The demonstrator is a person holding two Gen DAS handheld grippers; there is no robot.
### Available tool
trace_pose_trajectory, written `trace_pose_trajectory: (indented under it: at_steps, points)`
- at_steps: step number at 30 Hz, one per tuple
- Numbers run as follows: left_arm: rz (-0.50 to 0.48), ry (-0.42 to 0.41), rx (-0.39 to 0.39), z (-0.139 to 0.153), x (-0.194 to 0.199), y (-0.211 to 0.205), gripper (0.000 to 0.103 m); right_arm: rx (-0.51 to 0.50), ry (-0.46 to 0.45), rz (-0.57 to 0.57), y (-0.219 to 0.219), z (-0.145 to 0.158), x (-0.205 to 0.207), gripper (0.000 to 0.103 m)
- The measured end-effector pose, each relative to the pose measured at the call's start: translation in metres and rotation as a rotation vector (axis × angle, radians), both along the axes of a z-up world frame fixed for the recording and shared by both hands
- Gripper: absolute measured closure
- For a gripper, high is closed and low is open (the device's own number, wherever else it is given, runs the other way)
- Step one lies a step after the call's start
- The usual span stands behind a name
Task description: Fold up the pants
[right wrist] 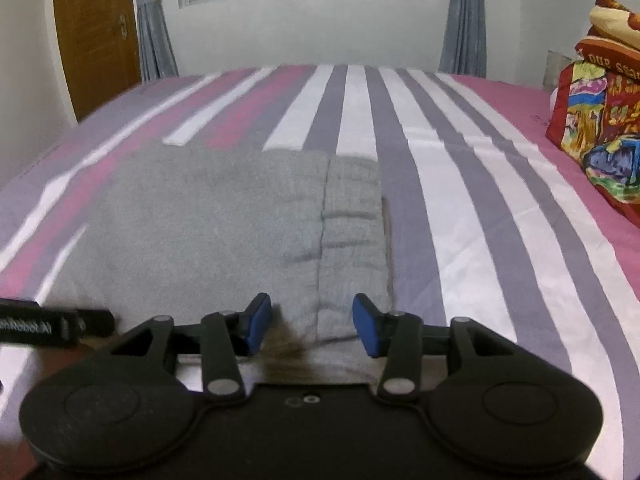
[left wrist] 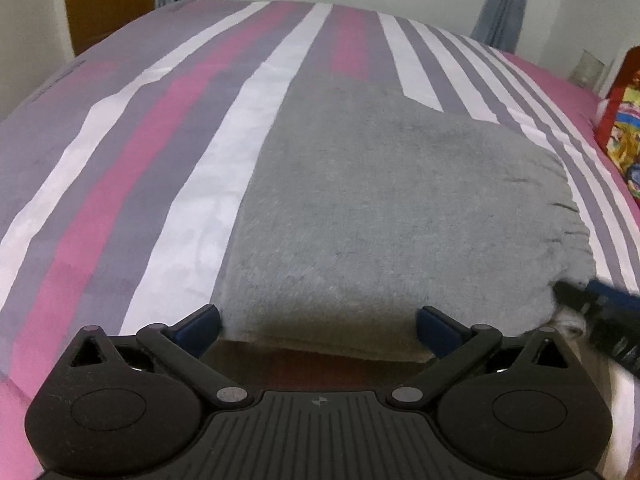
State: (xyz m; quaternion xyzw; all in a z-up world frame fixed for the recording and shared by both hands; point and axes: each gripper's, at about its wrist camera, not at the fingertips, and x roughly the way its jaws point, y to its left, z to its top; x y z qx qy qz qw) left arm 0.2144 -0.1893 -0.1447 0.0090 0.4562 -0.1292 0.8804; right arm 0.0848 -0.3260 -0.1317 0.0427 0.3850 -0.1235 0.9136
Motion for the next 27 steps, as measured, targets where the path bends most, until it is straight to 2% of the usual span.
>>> trace_pose_trajectory:
  at_steps: [2,4,8,11,17,22,24,26,27]
  points:
    - [0.009,0.005,0.013,0.000,-0.001,-0.002,0.000,0.056,0.044,-0.021,-0.008,-0.013,0.002,0.052]
    - [0.007,-0.014,0.031,0.001,-0.003,-0.003,0.000,0.096,0.015,-0.047,-0.013,-0.010,-0.003,0.051]
    - [-0.002,-0.060,0.075,0.006,-0.009,-0.009,0.000,0.005,-0.008,-0.002,0.001,0.003,-0.009,0.050]
    - [-0.006,-0.067,0.075,0.012,-0.013,-0.008,0.000,0.044,-0.007,-0.002,-0.001,0.009,-0.013,0.043]
    - [-0.043,-0.120,0.112,0.032,-0.035,-0.005,0.000,0.103,-0.016,-0.013,-0.003,0.020,-0.034,0.041]
    - [-0.067,-0.154,0.107,0.054,-0.061,0.004,0.000,0.115,-0.021,0.016,0.009,0.037,-0.052,0.038]
    - [-0.075,-0.160,0.099,0.065,-0.073,0.008,0.000,0.129,-0.031,0.027,0.014,0.045,-0.064,0.034]
    - [-0.080,-0.173,0.092,0.075,-0.087,0.014,0.000,0.140,-0.047,0.029,0.017,0.055,-0.077,0.024]
    - [-0.080,-0.176,0.089,0.080,-0.093,0.017,0.000,0.143,-0.055,0.026,0.018,0.060,-0.084,0.023]
